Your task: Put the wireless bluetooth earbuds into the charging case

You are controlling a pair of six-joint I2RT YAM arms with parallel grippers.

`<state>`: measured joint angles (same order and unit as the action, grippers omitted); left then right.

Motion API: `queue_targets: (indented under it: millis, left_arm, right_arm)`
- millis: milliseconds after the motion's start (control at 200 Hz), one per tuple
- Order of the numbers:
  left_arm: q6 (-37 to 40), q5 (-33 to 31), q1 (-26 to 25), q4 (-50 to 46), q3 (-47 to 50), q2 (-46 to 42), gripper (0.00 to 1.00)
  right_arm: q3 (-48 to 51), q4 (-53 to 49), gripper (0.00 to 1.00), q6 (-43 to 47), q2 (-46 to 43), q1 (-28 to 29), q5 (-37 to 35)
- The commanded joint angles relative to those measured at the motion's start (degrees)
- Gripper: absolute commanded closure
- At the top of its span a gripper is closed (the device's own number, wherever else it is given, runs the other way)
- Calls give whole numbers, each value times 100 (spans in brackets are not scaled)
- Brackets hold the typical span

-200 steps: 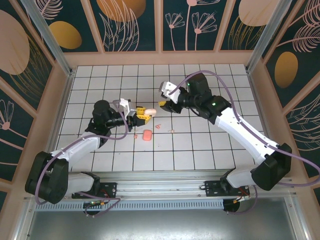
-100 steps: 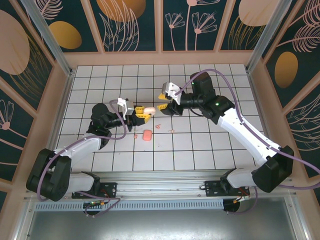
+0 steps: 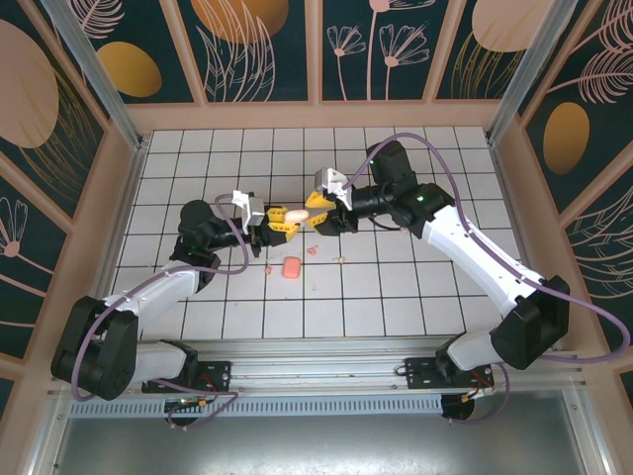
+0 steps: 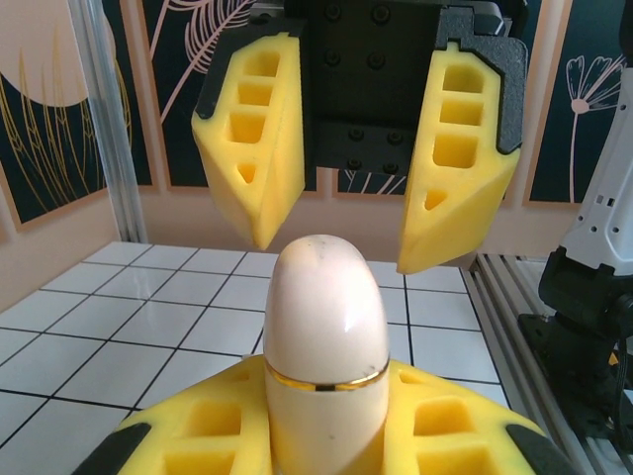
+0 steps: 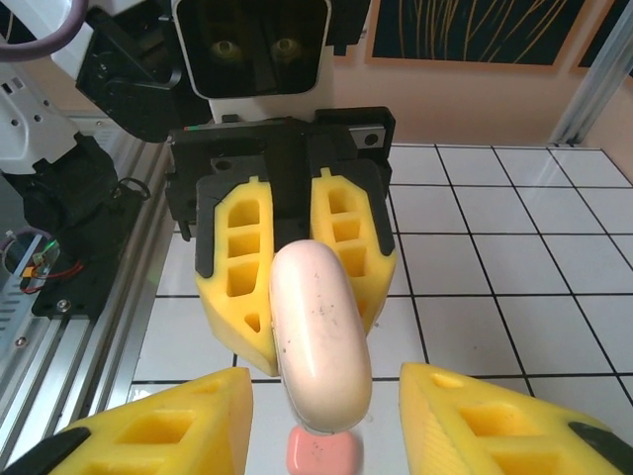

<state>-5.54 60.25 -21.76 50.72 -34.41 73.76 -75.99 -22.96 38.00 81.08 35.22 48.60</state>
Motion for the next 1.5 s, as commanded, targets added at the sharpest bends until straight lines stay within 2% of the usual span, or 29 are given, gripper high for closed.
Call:
queue_targets:
  millis: [0,305,365,450,531,616,731,856,1051,1176,1271,1491]
  left_arm:
    - [49,183,-31,109,-195,-64,82]
    - [68,207,-86,35,-314,-54,82]
    - [79,207,-109,12,-328,-46,82]
    - [121,198,-110,-95,-364,-42,81]
    - [287,157,-118,-341,-399,-47,74]
    - [653,133,-118,-857,-479,-89,66]
    - [1215,97,-117,-1647,-635,-112,65]
    - [1200,210,-120,-1624,-646,-53,64]
    - [1209,196,-118,-1618,-668,-27,64]
    - [1175,233,-118,-1618,-675,-50,67]
    - [1156,236,-114,-1584,-655,-71,62]
    - [1034,224,-121,-1419,-648,-84,62]
  right_arm:
    - [-242,-178,57,168,123,2,253]
    - [-347,-240,65,191,275,16,387]
    - [-360,-244,70,193,285,21,387]
    - [-356,-244,82,209,262,22,362]
    - [-352,-263,89,264,199,13,242]
    - [-356,-421,89,401,104,-2,-8]
    - [-492,-845,89,685,50,10,-542]
    - [-797,-1400,89,973,202,95,-976]
    - [-881,-1279,89,949,286,169,-838]
    - [-871,-1188,89,919,304,172,-760]
    - [-843,-1206,89,903,329,178,-749]
    - [-774,-1212,88,817,347,176,-659]
